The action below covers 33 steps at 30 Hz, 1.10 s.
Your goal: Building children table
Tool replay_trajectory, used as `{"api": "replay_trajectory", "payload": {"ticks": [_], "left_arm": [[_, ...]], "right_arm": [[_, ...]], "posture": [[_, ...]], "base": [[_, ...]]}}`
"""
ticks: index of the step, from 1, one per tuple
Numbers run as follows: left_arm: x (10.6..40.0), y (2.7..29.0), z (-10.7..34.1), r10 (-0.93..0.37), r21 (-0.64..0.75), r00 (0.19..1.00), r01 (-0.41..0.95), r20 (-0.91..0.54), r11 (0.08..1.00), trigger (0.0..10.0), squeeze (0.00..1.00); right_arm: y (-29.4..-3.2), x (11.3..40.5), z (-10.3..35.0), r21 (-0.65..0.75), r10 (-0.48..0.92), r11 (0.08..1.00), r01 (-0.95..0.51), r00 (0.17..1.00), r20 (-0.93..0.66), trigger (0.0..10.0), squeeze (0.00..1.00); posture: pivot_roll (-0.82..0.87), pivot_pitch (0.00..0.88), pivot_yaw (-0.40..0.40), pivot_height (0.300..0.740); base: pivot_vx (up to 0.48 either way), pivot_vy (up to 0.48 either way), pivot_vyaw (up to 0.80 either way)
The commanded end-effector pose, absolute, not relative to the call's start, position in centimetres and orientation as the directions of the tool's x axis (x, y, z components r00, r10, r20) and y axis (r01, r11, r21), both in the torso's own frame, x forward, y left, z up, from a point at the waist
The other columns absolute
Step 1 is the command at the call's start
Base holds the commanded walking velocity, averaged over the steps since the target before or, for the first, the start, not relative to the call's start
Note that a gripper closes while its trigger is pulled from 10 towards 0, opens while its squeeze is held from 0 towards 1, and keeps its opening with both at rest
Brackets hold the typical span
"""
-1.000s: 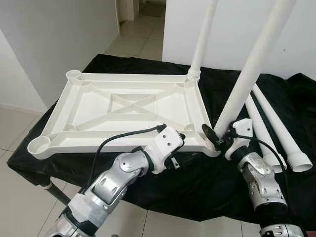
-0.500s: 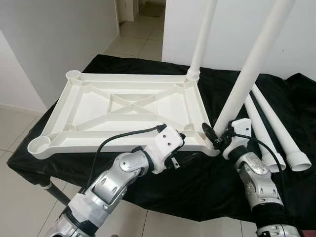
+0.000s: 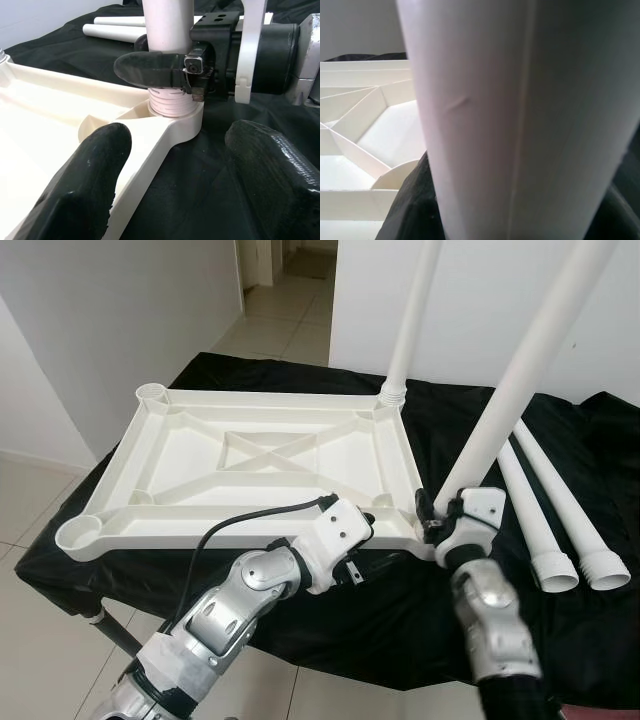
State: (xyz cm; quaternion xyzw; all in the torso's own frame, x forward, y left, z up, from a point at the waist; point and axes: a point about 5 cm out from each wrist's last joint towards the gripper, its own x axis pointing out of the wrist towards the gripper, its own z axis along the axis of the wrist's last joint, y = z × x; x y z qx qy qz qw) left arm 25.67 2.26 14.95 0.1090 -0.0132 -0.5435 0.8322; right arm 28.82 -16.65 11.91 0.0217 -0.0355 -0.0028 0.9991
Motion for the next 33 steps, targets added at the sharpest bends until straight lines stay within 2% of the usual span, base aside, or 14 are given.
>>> {"api": "replay_trajectory", "payload": {"ticks": [1,4,8,13,17,21,22,33], "left_arm": [[25.5,2.4,14.9,-0.928,0.216,0.354,0.921,-0.114,0.325,10.0,0.00],[25.8,2.6,14.9,-0.922,0.217,0.369,0.915,-0.114,0.339,10.0,0.00],[25.8,2.6,14.9,-0.921,0.217,0.372,0.914,-0.114,0.342,10.0,0.00],[25.8,2.6,14.9,-0.921,0.218,0.372,0.914,-0.115,0.342,10.0,0.00],[26.2,2.8,14.9,-0.918,0.227,0.380,0.910,-0.116,0.348,10.0,0.00],[26.3,2.8,15.0,-0.917,0.230,0.383,0.908,-0.115,0.350,10.0,0.00],[26.4,2.8,15.0,-0.916,0.231,0.385,0.907,-0.114,0.352,10.0,0.00],[26.9,2.4,15.0,-0.916,0.245,0.386,0.903,-0.108,0.352,10.0,0.00]], "right_arm": [[-17.0,28.3,10.2,0.070,-0.173,0.982,0.175,0.985,-0.022,10.0,0.00],[-17.2,28.3,10.2,0.072,-0.358,0.930,0.361,0.933,-0.042,10.0,0.00],[-17.1,28.4,10.4,0.084,-0.401,0.911,0.404,0.915,-0.050,10.0,0.00],[-16.9,28.4,10.5,0.080,-0.395,0.914,0.398,0.918,-0.047,10.0,0.00],[-16.0,28.2,10.5,0.159,-0.291,0.943,0.294,0.956,-0.037,10.0,0.00],[-15.7,28.1,10.6,0.150,-0.273,0.950,0.273,0.962,-0.022,10.0,0.00],[-15.5,28.1,10.7,0.148,-0.251,0.957,0.249,0.968,-0.004,10.0,1.00],[-15.9,28.0,11.3,0.139,-0.153,0.980,0.141,0.985,0.079,10.0,1.00]], "posture": [[-0.07,0.000,-0.022,0.740],[-0.07,0.000,-0.022,0.740],[-0.07,0.000,-0.021,0.740],[-0.07,0.000,-0.019,0.740],[-0.07,0.000,-0.013,0.740],[-0.07,0.000,-0.008,0.740],[-0.07,0.000,-0.002,0.740],[-0.06,0.000,-0.001,0.740]], "base": [[0.000,0.000,0.00],[0.000,0.000,0.00],[0.000,0.000,0.00],[0.000,0.000,0.00],[0.000,0.000,0.00],[0.000,0.000,0.00],[0.000,0.000,0.00],[0.000,0.000,0.00]]}}
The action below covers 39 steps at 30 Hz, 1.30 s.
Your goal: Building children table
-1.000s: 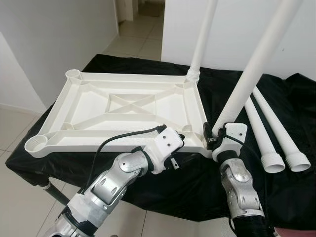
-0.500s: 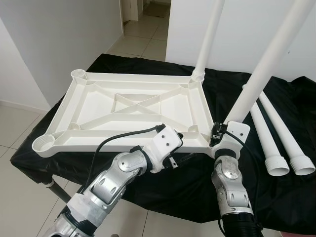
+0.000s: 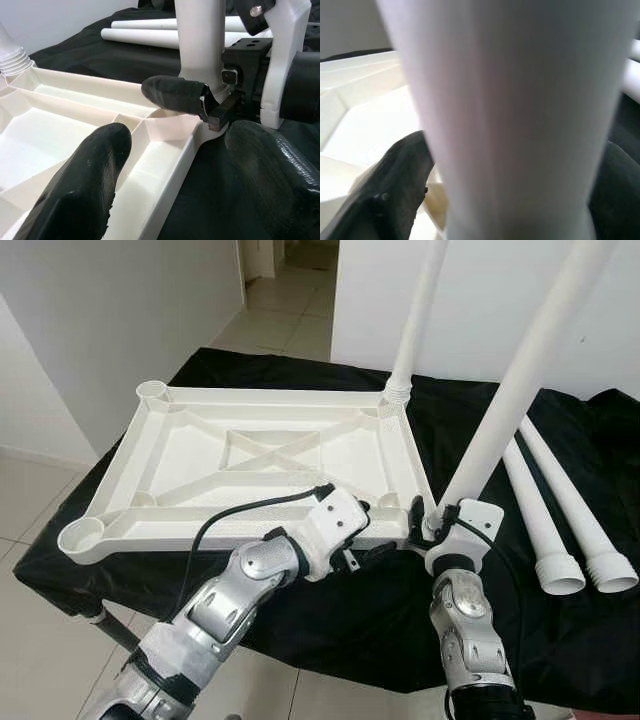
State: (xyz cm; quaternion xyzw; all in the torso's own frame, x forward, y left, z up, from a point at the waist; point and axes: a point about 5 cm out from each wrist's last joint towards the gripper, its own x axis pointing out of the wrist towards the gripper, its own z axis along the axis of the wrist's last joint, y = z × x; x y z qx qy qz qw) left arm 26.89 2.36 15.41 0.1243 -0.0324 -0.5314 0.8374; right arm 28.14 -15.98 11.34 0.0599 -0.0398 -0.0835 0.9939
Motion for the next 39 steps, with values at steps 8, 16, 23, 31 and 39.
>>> {"api": "replay_trajectory", "payload": {"ticks": [8,16,23,31,39], "left_arm": [[27.0,2.4,14.8,-0.914,0.253,0.390,0.900,-0.108,0.354,10.0,0.00],[27.3,2.1,14.9,-0.910,0.255,0.403,0.893,-0.093,0.370,10.0,0.00],[27.6,2.4,14.6,-0.910,0.277,0.400,0.892,-0.113,0.357,10.0,0.00],[27.9,2.3,14.7,-0.915,0.289,0.387,0.894,-0.113,0.343,10.0,0.00],[27.8,2.2,14.6,-0.922,0.294,0.368,0.901,-0.123,0.320,10.0,0.00]], "right_arm": [[-16.4,28.1,12.5,0.089,0.051,0.994,-0.068,0.982,0.180,10.0,0.00],[-17.2,29.0,12.8,0.062,0.134,0.987,-0.149,0.969,0.207,10.0,0.00],[-18.2,30.0,13.2,-0.009,0.276,0.960,-0.280,0.940,0.201,10.0,0.00],[-18.9,30.2,13.0,-0.058,0.405,0.914,-0.401,0.899,0.165,9.3,0.00],[-19.5,30.0,12.1,-0.067,0.436,0.900,-0.431,0.892,0.118,0.0,0.00]], "posture": [[-0.06,0.000,-0.011,0.740],[-0.05,0.000,-0.018,0.740],[-0.06,0.000,0.001,0.740],[-0.07,0.000,0.026,0.740],[-0.08,0.000,0.038,0.740]], "base": [[0.000,0.000,0.00],[0.000,0.000,0.00],[0.000,0.000,0.00],[0.000,0.000,0.00],[0.000,0.000,0.00]]}}
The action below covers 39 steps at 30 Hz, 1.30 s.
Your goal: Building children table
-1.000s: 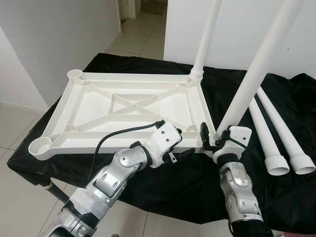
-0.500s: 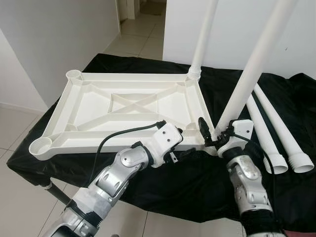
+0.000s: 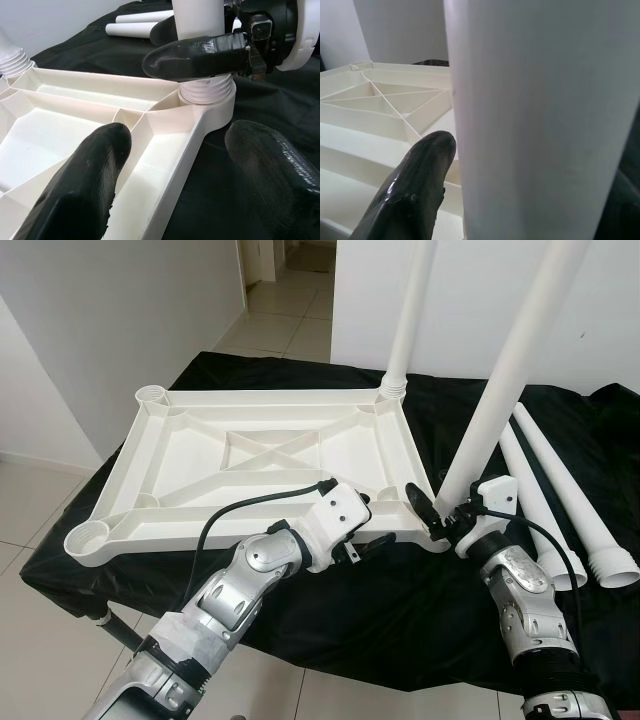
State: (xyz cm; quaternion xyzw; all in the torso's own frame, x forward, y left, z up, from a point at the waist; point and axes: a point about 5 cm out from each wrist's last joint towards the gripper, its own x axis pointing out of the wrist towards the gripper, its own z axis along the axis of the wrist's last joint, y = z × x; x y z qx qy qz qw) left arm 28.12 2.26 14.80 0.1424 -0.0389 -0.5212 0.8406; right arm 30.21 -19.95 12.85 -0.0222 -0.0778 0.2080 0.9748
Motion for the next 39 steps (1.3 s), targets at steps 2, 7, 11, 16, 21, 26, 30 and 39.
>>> {"api": "replay_trajectory", "payload": {"ticks": [2,7,11,16,21,26,30,39], "left_arm": [[27.8,2.2,14.6,-0.922,0.296,0.367,0.901,-0.126,0.318,10.0,0.00],[27.6,2.1,14.5,-0.926,0.283,0.357,0.907,-0.121,0.312,10.0,0.00],[27.6,2.1,14.6,-0.926,0.267,0.359,0.909,-0.114,0.320,10.0,0.00],[27.3,2.2,14.4,-0.925,0.263,0.362,0.909,-0.117,0.322,10.0,0.00],[27.2,2.3,14.1,-0.924,0.258,0.364,0.910,-0.119,0.325,10.0,0.00],[27.0,2.2,14.1,-0.924,0.253,0.365,0.910,-0.117,0.328,10.0,0.00],[26.8,2.6,13.6,-0.921,0.238,0.368,0.913,-0.129,0.331,10.0,0.00],[27.1,2.9,13.6,-0.914,0.233,0.385,0.908,-0.130,0.349,10.0,0.00]], "right_arm": [[-19.7,29.9,12.0,-0.073,0.441,0.897,-0.435,0.891,0.111,0.0,0.00],[-20.2,29.8,11.9,-0.072,0.439,0.898,-0.434,0.892,0.103,0.0,0.00],[-20.3,29.7,11.7,-0.069,0.421,0.907,-0.416,0.902,0.091,6.0,0.00],[-20.1,29.5,11.8,-0.059,0.398,0.917,-0.394,0.912,0.100,10.0,0.00],[-19.8,29.4,12.4,-0.035,0.353,0.936,-0.351,0.926,0.135,10.0,0.00],[-19.6,29.4,12.9,-0.036,0.295,0.955,-0.293,0.942,0.162,10.0,0.00],[-18.9,29.1,12.9,-0.005,0.181,0.983,-0.183,0.967,0.181,10.0,0.00],[-18.0,28.3,12.3,0.070,-0.132,0.990,0.123,0.982,0.135,10.0,0.00]], "posture": [[-0.08,0.000,0.040,0.740],[-0.08,0.000,0.042,0.740],[-0.08,0.000,0.042,0.740],[-0.08,0.000,0.032,0.740],[-0.08,0.000,0.026,0.740],[-0.08,0.000,0.013,0.740],[-0.09,0.000,0.014,0.740],[-0.10,0.000,0.009,0.740]], "base": [[0.000,0.000,0.00],[0.000,0.000,0.00],[0.000,0.000,0.00],[0.000,0.000,0.00],[0.000,0.000,0.00],[0.000,0.000,0.00],[0.000,0.000,0.00],[0.000,0.000,0.00]]}}
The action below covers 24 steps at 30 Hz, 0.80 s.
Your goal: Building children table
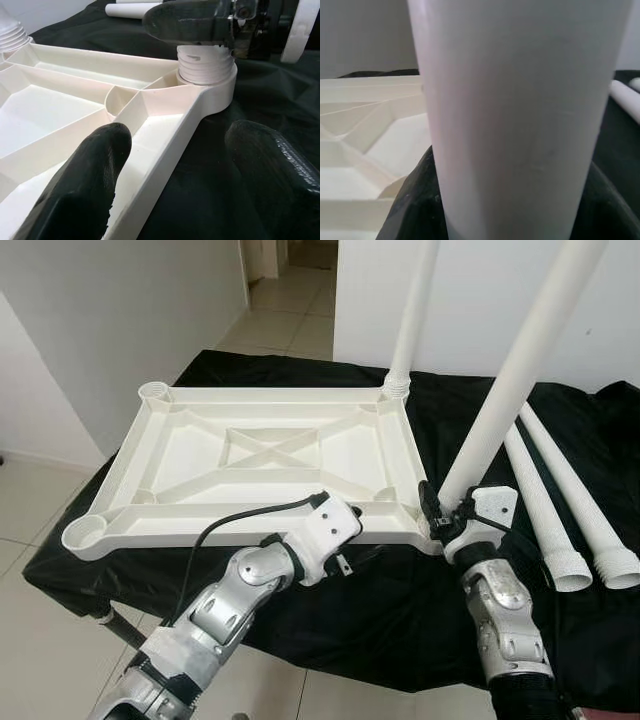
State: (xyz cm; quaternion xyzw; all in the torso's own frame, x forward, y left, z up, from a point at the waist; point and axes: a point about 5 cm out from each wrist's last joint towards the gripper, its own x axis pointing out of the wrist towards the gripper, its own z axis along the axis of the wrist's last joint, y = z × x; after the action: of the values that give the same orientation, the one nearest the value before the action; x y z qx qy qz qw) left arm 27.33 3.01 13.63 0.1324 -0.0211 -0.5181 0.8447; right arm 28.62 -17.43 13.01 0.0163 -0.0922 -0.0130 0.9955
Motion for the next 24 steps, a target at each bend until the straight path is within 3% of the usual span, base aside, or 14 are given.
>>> {"api": "replay_trajectory", "payload": {"ticks": [1,5,7,11,23,24], "left_arm": [[27.1,2.9,13.6,-0.914,0.233,0.386,0.907,-0.129,0.350,10.0,0.00],[27.1,2.8,13.5,-0.914,0.235,0.385,0.907,-0.129,0.349,10.0,0.00],[27.1,2.8,13.6,-0.915,0.237,0.382,0.908,-0.129,0.346,10.0,0.00],[26.9,2.5,13.7,-0.922,0.238,0.367,0.913,-0.126,0.331,10.0,0.00],[26.4,2.6,13.2,-0.926,0.225,0.351,0.922,-0.143,0.315,10.0,0.00],[26.4,2.6,13.1,-0.925,0.226,0.351,0.922,-0.146,0.314,10.0,0.00]], "right_arm": [[-17.8,28.2,11.8,0.056,-0.203,0.979,0.198,0.975,0.095,10.0,0.00],[-17.5,27.8,11.3,0.103,-0.375,0.924,0.369,0.926,0.046,10.0,0.00],[-16.8,27.8,11.3,0.107,-0.387,0.919,0.381,0.921,0.045,10.0,0.00],[-15.2,27.9,11.7,0.051,-0.351,0.936,0.348,0.934,0.070,10.0,0.00],[-15.2,27.3,11.8,0.171,-0.316,0.938,0.302,0.947,0.063,10.0,0.00],[-15.0,27.2,11.9,0.188,-0.282,0.946,0.264,0.957,0.074,10.0,0.47]], "posture": [[-0.09,0.000,0.003,0.740],[-0.09,0.000,-0.006,0.740],[-0.09,0.000,-0.006,0.740],[-0.10,0.000,0.000,0.740],[-0.10,0.000,0.006,0.740],[-0.10,0.000,0.006,0.740]], "base": [[0.000,0.000,0.00],[0.000,0.000,0.00],[0.000,0.000,0.00],[0.000,0.000,0.00],[0.000,0.000,0.00],[0.000,0.000,0.00]]}}
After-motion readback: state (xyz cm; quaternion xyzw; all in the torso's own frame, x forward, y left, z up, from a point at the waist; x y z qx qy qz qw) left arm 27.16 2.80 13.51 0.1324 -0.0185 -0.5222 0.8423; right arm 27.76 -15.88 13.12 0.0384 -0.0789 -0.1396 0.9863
